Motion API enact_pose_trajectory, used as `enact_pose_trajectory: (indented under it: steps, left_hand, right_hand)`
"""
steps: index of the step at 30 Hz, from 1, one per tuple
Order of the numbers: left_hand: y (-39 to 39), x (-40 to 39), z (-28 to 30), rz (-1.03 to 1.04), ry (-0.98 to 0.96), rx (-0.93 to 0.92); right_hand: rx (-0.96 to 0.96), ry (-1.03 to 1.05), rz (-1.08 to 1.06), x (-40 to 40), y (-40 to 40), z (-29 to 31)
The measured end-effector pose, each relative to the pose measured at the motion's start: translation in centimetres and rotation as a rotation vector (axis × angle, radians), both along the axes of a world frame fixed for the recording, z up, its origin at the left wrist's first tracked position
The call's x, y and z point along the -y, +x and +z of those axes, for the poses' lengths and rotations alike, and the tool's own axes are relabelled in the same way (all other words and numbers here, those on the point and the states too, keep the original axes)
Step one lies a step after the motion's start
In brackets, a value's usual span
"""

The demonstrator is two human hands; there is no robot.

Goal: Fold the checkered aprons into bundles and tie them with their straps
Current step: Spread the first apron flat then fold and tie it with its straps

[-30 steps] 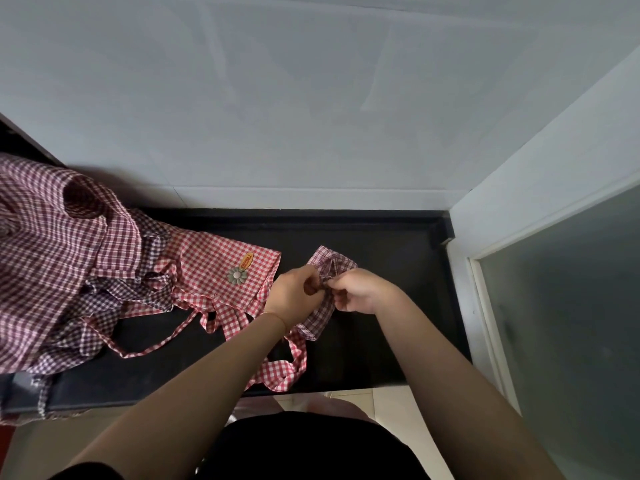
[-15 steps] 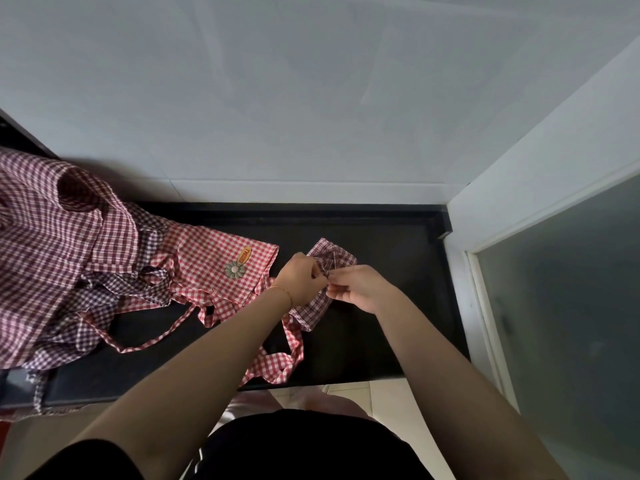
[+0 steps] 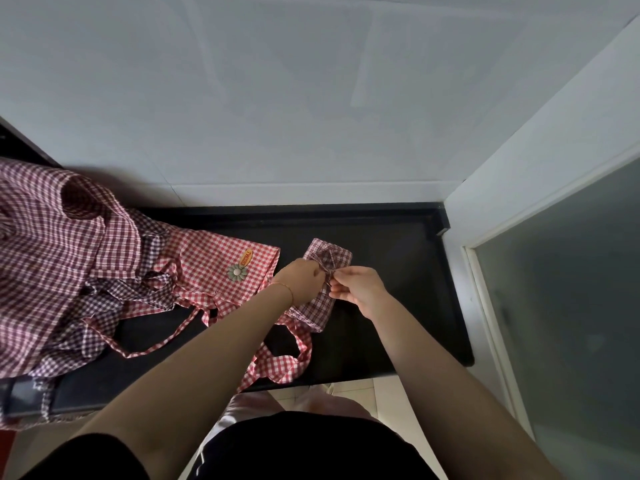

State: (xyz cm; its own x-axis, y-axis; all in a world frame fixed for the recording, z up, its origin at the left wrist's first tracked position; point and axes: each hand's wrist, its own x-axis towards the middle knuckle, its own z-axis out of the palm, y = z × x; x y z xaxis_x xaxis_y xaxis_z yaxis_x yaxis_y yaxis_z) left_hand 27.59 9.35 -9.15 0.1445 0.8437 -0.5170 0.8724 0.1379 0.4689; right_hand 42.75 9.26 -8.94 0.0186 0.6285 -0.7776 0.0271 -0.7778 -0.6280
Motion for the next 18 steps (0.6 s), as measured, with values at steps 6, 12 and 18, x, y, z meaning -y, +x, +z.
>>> enact_pose_trajectory:
  steps: [6, 12, 18]
  left_hand:
    - [-2.4, 1.0, 0.3, 0.028, -0.176, 0.045]
    - [-2.9, -0.6, 0.9, -0.002, -0.274, -0.076]
    - [-1.3, -2.4, 0.7, 0.497, -0.243, 0.297]
  right_hand:
    - [0.296, 0.089, -0.075, -0.1, -0.3, -1.4]
    - [0.222, 0.084, 0.046, -0.3, -0.6, -1.0]
    - [0.177, 0.078, 0.020, -1.0, -0.6, -0.8]
